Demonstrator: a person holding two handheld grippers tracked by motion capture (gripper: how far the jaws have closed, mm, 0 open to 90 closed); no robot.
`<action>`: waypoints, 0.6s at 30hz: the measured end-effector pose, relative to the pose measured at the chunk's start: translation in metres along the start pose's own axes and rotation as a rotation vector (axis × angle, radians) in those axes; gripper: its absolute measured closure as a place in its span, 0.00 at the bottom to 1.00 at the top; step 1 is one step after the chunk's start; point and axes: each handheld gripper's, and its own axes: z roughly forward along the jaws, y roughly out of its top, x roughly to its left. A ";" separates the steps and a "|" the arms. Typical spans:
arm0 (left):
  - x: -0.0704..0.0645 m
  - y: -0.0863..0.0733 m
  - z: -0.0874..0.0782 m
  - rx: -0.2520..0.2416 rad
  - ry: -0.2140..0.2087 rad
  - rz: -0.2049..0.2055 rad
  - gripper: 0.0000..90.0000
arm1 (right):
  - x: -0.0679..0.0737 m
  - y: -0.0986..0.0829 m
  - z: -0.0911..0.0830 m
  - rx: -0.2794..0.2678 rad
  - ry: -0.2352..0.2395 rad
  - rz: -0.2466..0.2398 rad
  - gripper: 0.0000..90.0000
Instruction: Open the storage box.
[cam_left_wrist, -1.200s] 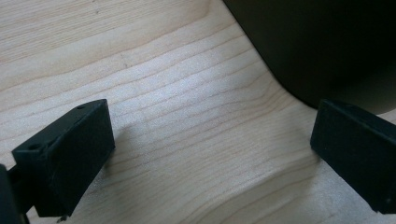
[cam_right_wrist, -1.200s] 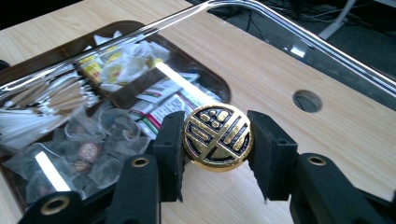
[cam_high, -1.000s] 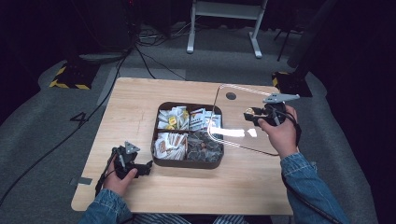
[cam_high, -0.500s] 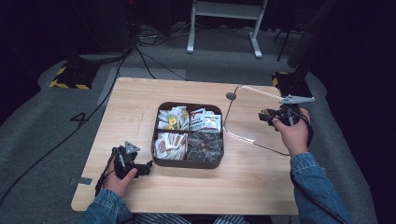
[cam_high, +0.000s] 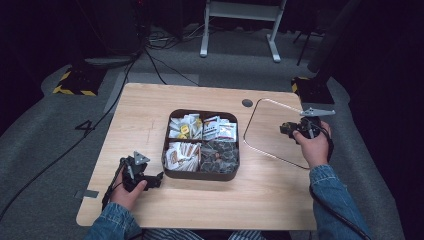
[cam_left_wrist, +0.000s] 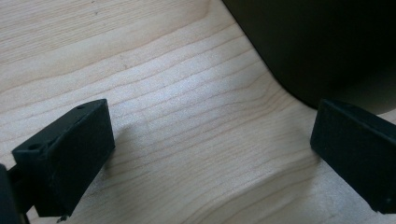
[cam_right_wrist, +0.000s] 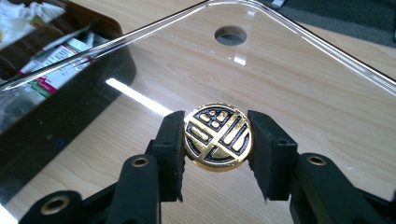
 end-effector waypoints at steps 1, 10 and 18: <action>0.000 0.000 0.000 0.000 0.000 0.000 0.00 | -0.001 -0.002 0.002 0.004 -0.003 0.001 0.66; 0.000 0.000 0.000 -0.001 -0.004 0.003 0.00 | -0.005 -0.022 0.021 0.039 -0.023 0.021 0.66; 0.001 -0.001 0.000 -0.001 -0.009 0.008 0.00 | -0.007 -0.035 0.032 0.056 -0.025 0.021 0.66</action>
